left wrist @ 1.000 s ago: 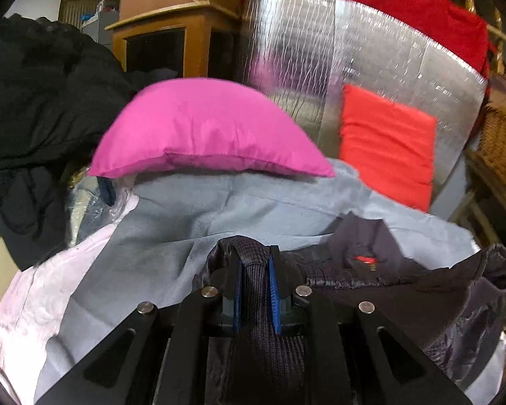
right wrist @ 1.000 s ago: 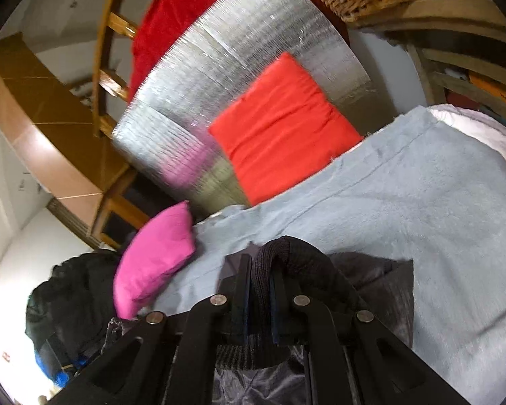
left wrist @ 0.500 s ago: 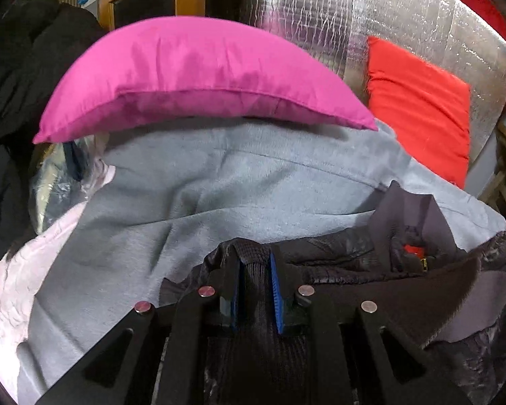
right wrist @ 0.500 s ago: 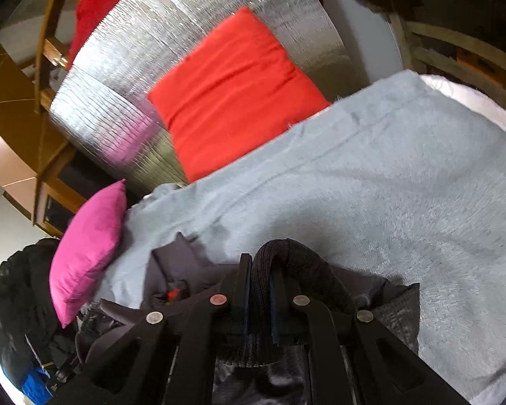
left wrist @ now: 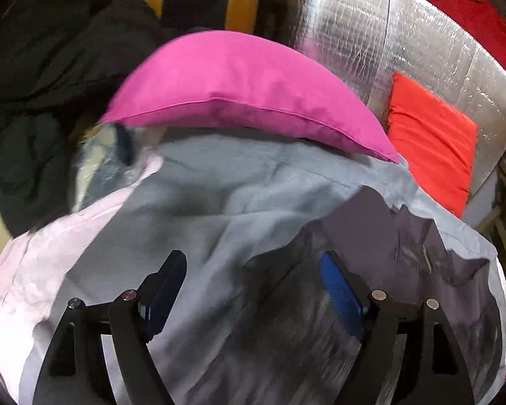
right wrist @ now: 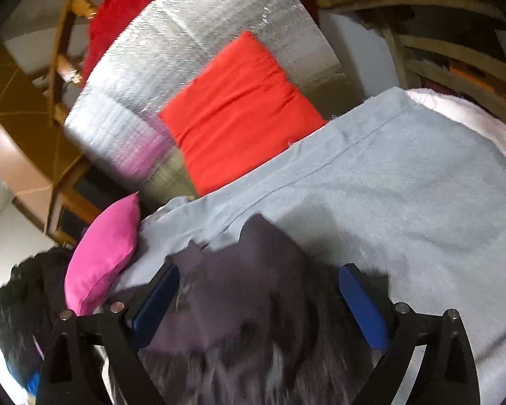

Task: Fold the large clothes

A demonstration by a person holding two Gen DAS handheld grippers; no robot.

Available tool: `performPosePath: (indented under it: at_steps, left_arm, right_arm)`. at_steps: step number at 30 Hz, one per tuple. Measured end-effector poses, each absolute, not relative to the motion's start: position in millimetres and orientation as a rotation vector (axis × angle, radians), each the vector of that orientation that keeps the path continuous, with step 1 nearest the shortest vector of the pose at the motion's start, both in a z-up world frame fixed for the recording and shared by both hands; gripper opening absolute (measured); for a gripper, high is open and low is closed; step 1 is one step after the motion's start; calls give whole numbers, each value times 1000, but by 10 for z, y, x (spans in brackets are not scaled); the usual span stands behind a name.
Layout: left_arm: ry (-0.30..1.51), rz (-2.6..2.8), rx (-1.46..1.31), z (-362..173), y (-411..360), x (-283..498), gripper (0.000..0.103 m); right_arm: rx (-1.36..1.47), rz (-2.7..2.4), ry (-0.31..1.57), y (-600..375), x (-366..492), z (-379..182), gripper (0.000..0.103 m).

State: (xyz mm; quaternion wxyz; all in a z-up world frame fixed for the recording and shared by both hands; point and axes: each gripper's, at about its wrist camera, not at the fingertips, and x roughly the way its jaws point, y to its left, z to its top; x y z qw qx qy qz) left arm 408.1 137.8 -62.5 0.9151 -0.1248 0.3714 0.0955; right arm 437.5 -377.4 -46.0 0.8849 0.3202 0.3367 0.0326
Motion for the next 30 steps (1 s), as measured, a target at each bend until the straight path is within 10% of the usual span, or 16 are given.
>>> performPosePath:
  at_steps: [10, 22, 23, 24, 27, 30]
  left_arm:
    - [763, 152, -463, -1129, 1559, 2770, 82]
    - [820, 194, -547, -1468, 1234, 3109, 83]
    - [820, 197, -562, -1480, 1234, 3142, 81]
    - [823, 208, -564, -1479, 1240, 3166, 57]
    - [859, 225, -547, -1427, 1245, 3245, 28]
    - [848, 219, -506, -1244, 1210, 3228, 17]
  right_arm:
    - [817, 121, 747, -3581, 2567, -1022, 97]
    - [1069, 46, 781, -3491, 3017, -1604, 97]
    - [1092, 31, 767, -3500, 3061, -1631, 96]
    - [1092, 13, 753, -3506, 3085, -1631, 95]
    - [1091, -41, 768, -3519, 3215, -1667, 47]
    - [1049, -23, 776, -3509, 3291, -1548, 29]
